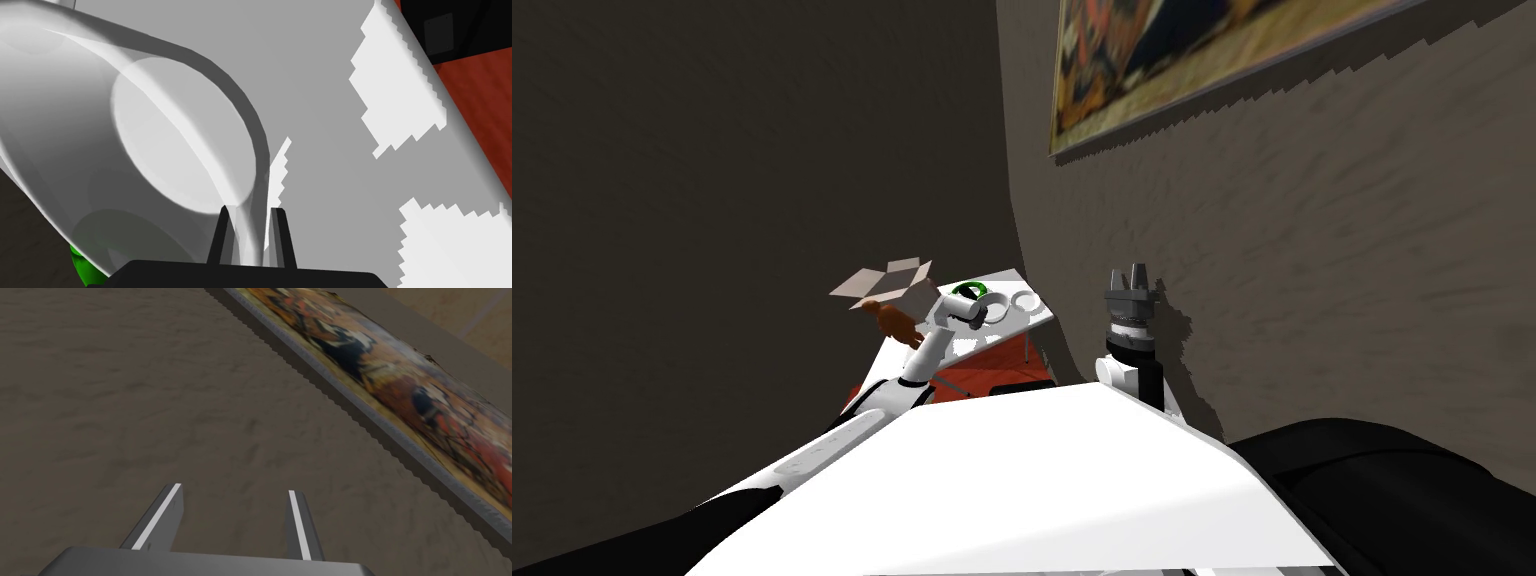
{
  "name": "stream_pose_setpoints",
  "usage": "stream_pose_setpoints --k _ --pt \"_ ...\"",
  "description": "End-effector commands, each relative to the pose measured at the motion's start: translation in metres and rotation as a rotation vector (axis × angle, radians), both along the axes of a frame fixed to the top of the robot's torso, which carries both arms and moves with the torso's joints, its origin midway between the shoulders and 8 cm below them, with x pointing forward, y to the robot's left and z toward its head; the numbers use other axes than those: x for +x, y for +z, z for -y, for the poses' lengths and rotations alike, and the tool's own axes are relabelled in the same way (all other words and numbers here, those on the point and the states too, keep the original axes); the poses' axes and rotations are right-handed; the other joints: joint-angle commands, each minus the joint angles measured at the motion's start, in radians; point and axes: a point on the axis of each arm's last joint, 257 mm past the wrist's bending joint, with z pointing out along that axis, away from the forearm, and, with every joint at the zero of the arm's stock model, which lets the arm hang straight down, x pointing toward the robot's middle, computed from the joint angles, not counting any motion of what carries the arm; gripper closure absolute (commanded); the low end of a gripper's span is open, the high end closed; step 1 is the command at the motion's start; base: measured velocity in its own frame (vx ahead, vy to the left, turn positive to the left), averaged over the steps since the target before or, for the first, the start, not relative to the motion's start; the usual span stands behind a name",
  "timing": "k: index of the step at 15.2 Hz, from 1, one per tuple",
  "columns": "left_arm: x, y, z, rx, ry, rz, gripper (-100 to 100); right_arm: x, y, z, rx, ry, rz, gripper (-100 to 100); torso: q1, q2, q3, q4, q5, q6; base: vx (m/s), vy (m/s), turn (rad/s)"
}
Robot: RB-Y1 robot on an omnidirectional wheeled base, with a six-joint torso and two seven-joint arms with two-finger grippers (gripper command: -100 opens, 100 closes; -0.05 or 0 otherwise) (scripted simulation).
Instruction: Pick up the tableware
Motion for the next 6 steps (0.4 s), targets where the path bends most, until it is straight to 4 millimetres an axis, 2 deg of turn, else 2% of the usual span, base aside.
stream_pose_setpoints --k 1,4,6 --pt "0.0 0.0 0.0 0.0 0.0 0.0 100 0.0 0.0 0.0 0.0 0.0 0.0 0 0.0 0.0 0.0 0.0 0.0 0.0 0.0 0.0 0.0" --pt "-0.003 0.015 0.003 0.0 -0.007 0.0 100 0.0 0.0 0.0 0.0 0.0 0.0 0 0.0 0.001 0.001 0.001 0.0 -0.001 -0.01 -0.001 0.04" --pt "-0.003 0.013 0.002 0.0 -0.007 0.002 100 0.0 0.0 0.0 0.0 0.0 0.0 0 0.0 0.003 0.002 0.002 0.0 0.0 -0.01 -0.001 0.018"
